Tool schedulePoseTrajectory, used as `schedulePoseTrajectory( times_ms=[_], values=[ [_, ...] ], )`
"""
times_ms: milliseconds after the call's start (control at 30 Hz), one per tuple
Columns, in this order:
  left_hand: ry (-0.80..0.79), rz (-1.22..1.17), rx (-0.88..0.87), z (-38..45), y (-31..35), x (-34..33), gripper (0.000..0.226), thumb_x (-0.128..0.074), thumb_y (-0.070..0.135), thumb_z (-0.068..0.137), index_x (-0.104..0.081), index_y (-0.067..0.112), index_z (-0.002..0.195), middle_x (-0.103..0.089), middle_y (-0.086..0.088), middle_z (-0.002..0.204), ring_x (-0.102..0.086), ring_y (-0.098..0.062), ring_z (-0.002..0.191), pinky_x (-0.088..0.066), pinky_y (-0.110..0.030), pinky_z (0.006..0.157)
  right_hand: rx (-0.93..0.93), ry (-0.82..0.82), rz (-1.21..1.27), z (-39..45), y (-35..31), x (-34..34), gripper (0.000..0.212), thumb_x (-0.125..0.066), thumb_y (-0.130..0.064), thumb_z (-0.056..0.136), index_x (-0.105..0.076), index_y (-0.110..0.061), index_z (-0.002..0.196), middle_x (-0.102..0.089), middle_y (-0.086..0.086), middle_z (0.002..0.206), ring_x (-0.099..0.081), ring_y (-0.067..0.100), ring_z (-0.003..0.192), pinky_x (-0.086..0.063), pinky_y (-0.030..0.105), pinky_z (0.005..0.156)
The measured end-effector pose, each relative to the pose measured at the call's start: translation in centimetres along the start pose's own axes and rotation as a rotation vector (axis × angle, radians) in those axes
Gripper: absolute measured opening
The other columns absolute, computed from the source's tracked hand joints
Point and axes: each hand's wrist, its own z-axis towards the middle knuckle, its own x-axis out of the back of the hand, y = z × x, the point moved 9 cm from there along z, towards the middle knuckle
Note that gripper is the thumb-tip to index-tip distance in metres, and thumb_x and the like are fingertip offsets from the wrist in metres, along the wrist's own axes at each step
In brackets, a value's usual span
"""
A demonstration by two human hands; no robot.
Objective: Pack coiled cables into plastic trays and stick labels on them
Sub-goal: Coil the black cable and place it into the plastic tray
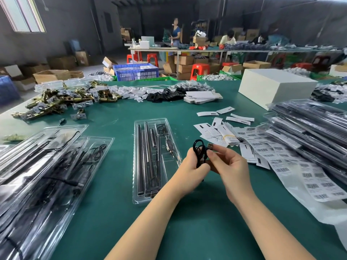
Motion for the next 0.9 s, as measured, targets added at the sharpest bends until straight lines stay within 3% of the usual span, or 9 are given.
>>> schedulePoseTrajectory(
  times_ms=[200, 333, 433, 500, 567, 667, 767, 867, 900],
  values=[
    [0.059, 0.171, -0.172, 0.3, 2.3, 0.2, 0.014, -0.045, 0.018, 0.100, -0.046, 0.027, 0.089, -0.052, 0.009, 0.084, -0.051, 0.008, 0.071, -0.042, -0.010, 0.063, 0.068, 0.022, -0.028, 0.1, -0.7, 0.6, 0.021, -0.067, -0.006, 0.088, -0.075, -0.025, 0.091, -0.076, -0.001, 0.086, -0.071, 0.010, 0.079, -0.056, 0.020, 0.067],
    [0.088, 0.236, -0.072, 0.5, 2.3, 0.8, 0.016, -0.042, 0.025, 0.101, -0.047, 0.009, 0.104, -0.065, -0.004, 0.094, -0.063, -0.012, 0.085, -0.050, -0.034, 0.079, 0.191, -0.008, -0.208, -0.1, -2.0, 0.4, 0.025, -0.068, -0.008, 0.087, -0.073, -0.032, 0.091, -0.075, -0.008, 0.085, -0.068, 0.001, 0.077, -0.049, 0.011, 0.066],
    [0.121, 0.259, -0.032, 0.6, 2.6, 1.8, 0.019, -0.041, 0.025, 0.101, -0.041, 0.007, 0.099, -0.062, -0.013, 0.089, -0.060, -0.020, 0.069, -0.049, -0.040, 0.067, 0.603, 0.025, -0.669, -1.8, -5.3, -0.6, 0.041, -0.067, -0.001, 0.087, -0.066, -0.029, 0.116, -0.068, -0.004, 0.114, -0.062, 0.004, 0.094, -0.049, 0.015, 0.076],
    [0.039, 0.395, -0.042, 0.9, 3.1, 1.4, 0.017, -0.041, 0.022, 0.100, -0.041, 0.005, 0.103, -0.060, -0.017, 0.095, -0.057, -0.029, 0.076, -0.047, -0.042, 0.070, 0.925, -0.041, -1.034, -3.2, -6.4, -2.7, 0.056, -0.067, 0.009, 0.080, -0.061, -0.015, 0.130, -0.056, 0.007, 0.136, -0.058, 0.022, 0.111, -0.048, 0.033, 0.093],
    [-0.060, 0.461, -0.066, 1.1, 3.4, 0.6, 0.024, -0.041, 0.014, 0.097, -0.044, 0.005, 0.119, -0.059, -0.018, 0.105, -0.057, -0.034, 0.087, -0.048, -0.038, 0.071, 1.091, -0.156, -1.305, -3.6, -6.0, -4.4, 0.067, -0.071, 0.012, 0.071, -0.059, -0.010, 0.133, -0.051, 0.009, 0.143, -0.057, 0.030, 0.120, -0.044, 0.041, 0.100],
    [-0.119, 0.352, -0.041, 1.0, 3.8, 0.2, 0.024, -0.038, 0.008, 0.092, -0.044, 0.007, 0.115, -0.056, -0.016, 0.088, -0.051, -0.035, 0.077, -0.040, -0.027, 0.060, 1.103, -0.284, -1.405, -2.8, -6.0, -5.4, 0.063, -0.072, 0.009, 0.071, -0.061, -0.009, 0.130, -0.058, 0.007, 0.136, -0.060, 0.028, 0.119, -0.048, 0.046, 0.099],
    [-0.104, 0.149, 0.044, 0.8, 3.5, 0.4, 0.006, -0.039, 0.015, 0.094, -0.042, 0.012, 0.098, -0.044, 0.001, 0.072, -0.042, -0.015, 0.063, -0.042, -0.030, 0.065, 1.177, -0.350, -1.468, -2.1, -7.2, -5.7, 0.047, -0.071, -0.001, 0.079, -0.066, -0.011, 0.124, -0.064, 0.009, 0.128, -0.064, 0.030, 0.113, -0.049, 0.049, 0.098],
    [-0.007, -0.125, 0.222, 0.9, 2.3, 1.4, 0.014, -0.040, 0.022, 0.098, -0.050, 0.012, 0.094, -0.044, 0.002, 0.066, -0.042, -0.013, 0.056, -0.049, -0.035, 0.071, 0.734, -0.301, -1.282, 1.0, -8.0, -3.9, 0.059, -0.070, -0.011, 0.086, -0.050, -0.016, 0.141, -0.055, 0.006, 0.140, -0.057, 0.023, 0.121, -0.044, 0.033, 0.100],
    [0.027, -0.226, 0.272, 0.8, 1.9, 2.0, 0.017, -0.040, 0.021, 0.099, -0.053, 0.012, 0.094, -0.043, 0.004, 0.061, -0.041, -0.012, 0.052, -0.050, -0.032, 0.068, 0.560, -0.259, -1.181, 1.7, -7.6, -3.1, 0.057, -0.068, -0.018, 0.089, -0.049, -0.019, 0.142, -0.057, 0.001, 0.136, -0.059, 0.015, 0.112, -0.043, 0.023, 0.094]
  ],
)
